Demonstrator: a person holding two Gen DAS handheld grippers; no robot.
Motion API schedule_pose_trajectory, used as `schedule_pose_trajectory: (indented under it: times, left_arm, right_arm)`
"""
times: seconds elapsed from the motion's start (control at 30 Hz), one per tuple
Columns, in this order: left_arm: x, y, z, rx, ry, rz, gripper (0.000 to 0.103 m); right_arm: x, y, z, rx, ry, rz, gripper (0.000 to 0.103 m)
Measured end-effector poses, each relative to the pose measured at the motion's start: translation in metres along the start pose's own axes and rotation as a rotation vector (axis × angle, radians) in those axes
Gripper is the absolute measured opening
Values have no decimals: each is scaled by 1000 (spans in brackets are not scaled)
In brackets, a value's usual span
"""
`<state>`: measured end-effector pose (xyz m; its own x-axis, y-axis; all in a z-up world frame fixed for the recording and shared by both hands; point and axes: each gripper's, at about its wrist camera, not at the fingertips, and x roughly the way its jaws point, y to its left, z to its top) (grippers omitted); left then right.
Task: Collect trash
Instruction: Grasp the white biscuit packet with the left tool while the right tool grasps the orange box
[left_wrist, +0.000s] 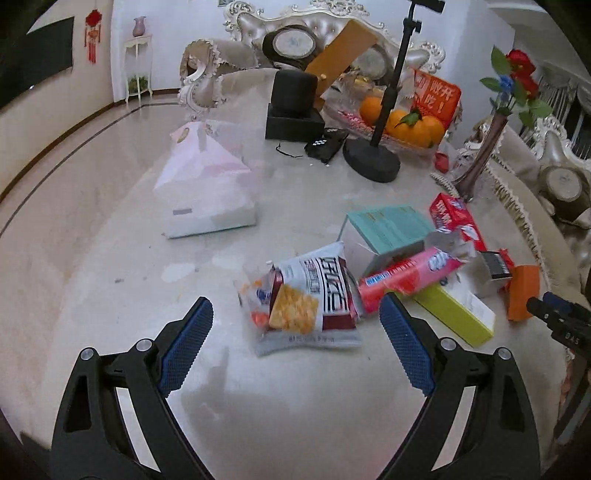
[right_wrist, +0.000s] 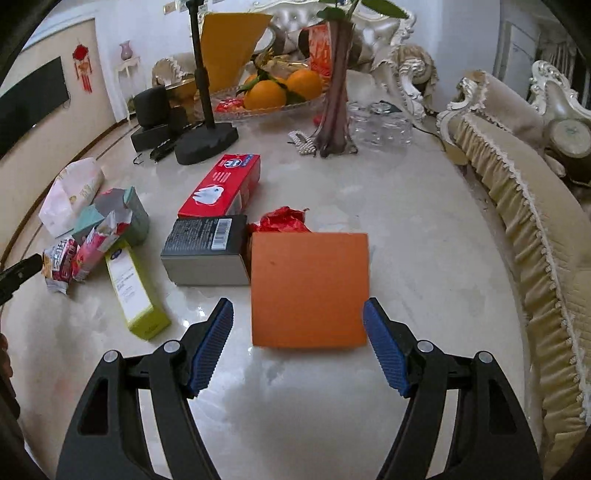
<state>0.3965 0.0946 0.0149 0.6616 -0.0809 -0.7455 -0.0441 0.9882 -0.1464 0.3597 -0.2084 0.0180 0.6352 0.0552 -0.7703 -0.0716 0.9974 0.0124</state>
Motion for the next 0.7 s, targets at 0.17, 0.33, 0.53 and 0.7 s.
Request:
schedule_pose_trajectory:
  times: [0.17, 0.33, 0.53, 0.7]
  left_arm:
    - [16, -4, 5, -2, 32, 4, 89]
    - [29, -10, 6, 30, 57, 43, 89]
    - [42, -16, 3, 68, 86, 125, 89]
    - [46, -14, 3, 41, 96, 123, 89]
  right_arm:
    - [10, -6, 10, 24, 10, -20, 69]
    - [19, -13, 15, 39, 26, -44, 69]
    - [19, -22, 15, 55, 30, -18, 70]
    - [29, -22, 16, 27, 48, -74, 70]
